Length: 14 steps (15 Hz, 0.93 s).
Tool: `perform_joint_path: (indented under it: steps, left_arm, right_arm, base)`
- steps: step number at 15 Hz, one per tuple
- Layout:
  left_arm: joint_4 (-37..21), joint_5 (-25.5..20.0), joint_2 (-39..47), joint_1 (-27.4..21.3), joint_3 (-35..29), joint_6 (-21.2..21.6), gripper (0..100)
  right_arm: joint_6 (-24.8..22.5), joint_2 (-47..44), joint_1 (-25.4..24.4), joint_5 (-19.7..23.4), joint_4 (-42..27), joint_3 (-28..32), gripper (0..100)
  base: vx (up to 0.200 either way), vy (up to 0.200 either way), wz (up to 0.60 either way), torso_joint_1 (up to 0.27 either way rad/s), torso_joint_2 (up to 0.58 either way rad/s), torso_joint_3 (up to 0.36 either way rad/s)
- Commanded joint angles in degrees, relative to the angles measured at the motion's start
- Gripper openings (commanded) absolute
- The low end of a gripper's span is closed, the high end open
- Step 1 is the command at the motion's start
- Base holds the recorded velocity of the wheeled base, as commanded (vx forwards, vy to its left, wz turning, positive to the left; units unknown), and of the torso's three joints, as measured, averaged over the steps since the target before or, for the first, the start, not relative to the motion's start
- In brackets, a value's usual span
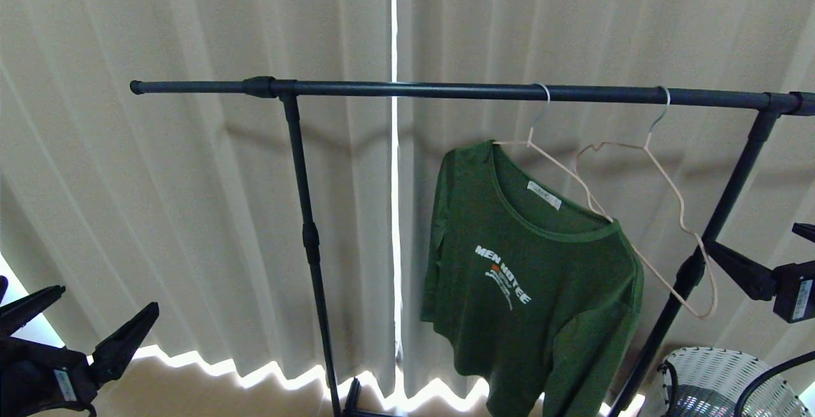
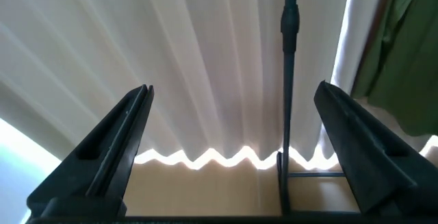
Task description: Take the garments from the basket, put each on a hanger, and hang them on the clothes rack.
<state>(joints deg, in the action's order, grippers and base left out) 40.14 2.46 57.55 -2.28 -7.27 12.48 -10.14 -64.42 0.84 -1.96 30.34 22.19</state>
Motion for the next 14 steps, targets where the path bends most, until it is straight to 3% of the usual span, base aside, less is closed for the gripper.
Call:
perform_joint_path:
  steps: [1, 5, 10, 14]
  left_arm:
    - [-0.07, -0.09, 1.51, -0.01, -0.21, -0.97, 100]
    - [0.02, -0.18, 4.41, 0.08, -1.7, -5.01, 100]
    - [0.46, -0.27, 7.66, -0.09, -2.58, -5.1, 100]
    - [0.46, -0.35, 5.03, -0.09, -2.49, -5.1, 100]
  right_arm:
    - [0.12, 0.25, 0.13, 0.03, 0.16, -1.71, 100]
    - [-0.14, 0.52, 0.13, -0.41, 5.43, -10.41, 100]
    - [-0.32, -0.18, 0.13, -0.59, 4.99, -11.73, 100]
    - [-0.32, -0.27, 0.13, -0.76, 4.9, -12.34, 100]
  base:
    - [0.0, 0.0, 0.0, 0.0, 0.0, 0.0]
    - [0.0, 0.0, 0.0, 0.0, 0.0, 0.0]
    - [0.0, 0.0, 0.0, 0.0, 0.0, 0.0]
    - [0.0, 0.0, 0.0, 0.0, 0.0, 0.0]
